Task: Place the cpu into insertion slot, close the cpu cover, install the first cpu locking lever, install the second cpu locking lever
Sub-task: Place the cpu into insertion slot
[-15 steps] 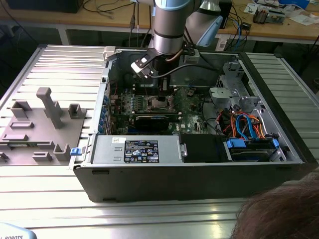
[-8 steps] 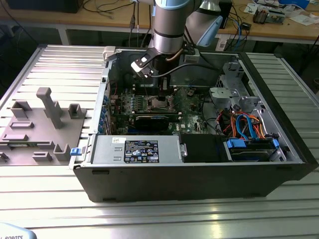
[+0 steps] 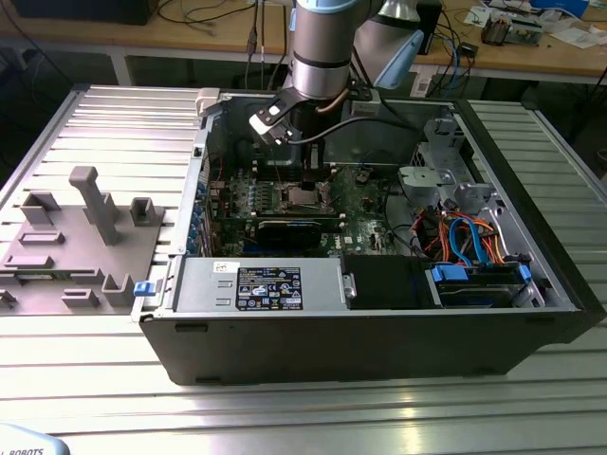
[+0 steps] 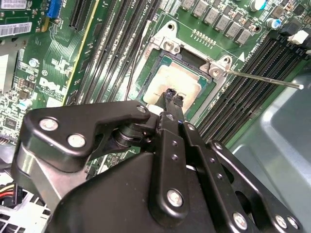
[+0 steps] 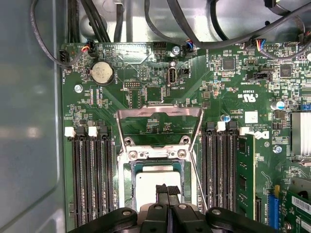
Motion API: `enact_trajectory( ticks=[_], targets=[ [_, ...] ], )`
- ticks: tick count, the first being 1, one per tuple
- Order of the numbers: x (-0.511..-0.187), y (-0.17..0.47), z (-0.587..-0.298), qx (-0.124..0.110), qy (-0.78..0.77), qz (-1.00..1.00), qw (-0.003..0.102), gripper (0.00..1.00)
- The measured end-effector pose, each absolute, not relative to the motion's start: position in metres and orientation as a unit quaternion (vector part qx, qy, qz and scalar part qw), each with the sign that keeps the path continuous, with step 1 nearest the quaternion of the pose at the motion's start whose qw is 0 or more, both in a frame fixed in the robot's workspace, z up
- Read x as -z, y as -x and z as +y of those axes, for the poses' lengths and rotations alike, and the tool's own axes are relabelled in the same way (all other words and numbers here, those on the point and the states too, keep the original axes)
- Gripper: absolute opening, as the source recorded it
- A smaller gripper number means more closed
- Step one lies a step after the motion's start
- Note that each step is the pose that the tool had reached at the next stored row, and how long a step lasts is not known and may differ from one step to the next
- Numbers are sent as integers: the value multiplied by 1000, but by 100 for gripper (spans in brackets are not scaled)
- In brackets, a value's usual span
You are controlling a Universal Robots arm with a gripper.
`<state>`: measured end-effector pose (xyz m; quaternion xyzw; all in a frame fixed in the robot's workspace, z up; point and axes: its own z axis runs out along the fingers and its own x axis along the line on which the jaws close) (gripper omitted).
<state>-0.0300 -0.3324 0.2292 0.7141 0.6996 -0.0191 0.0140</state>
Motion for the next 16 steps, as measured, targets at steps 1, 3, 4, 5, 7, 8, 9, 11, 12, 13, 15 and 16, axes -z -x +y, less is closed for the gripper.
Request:
enact_trajectory(
  ticks=[1,3,4,5,7,8,9,11,12,13,15,16],
  targets=[
    [-231,30,-332,19,-714,700,14,11],
    [-233,30,-332,19,-714,700,14,11],
    [-235,30,-332,19,-714,700,14,11],
    [-236,30,-332,19,-714,700,14,11],
    [-240,30,-332,19,-714,700,14,11],
    [-241,30,-332,19,-714,700,14,11],
    [-244,30,-332,19,-714,700,14,11],
    [-247,30,-332,19,-714,700,14,11],
    [-252,30,-332,19,-714,700,14,11],
    [-255,30,-332,19,-714,700,14,11],
    [-259,30,-332,19,-714,700,14,11],
    [-262,30,-332,19,-714,700,14,11]
  ],
)
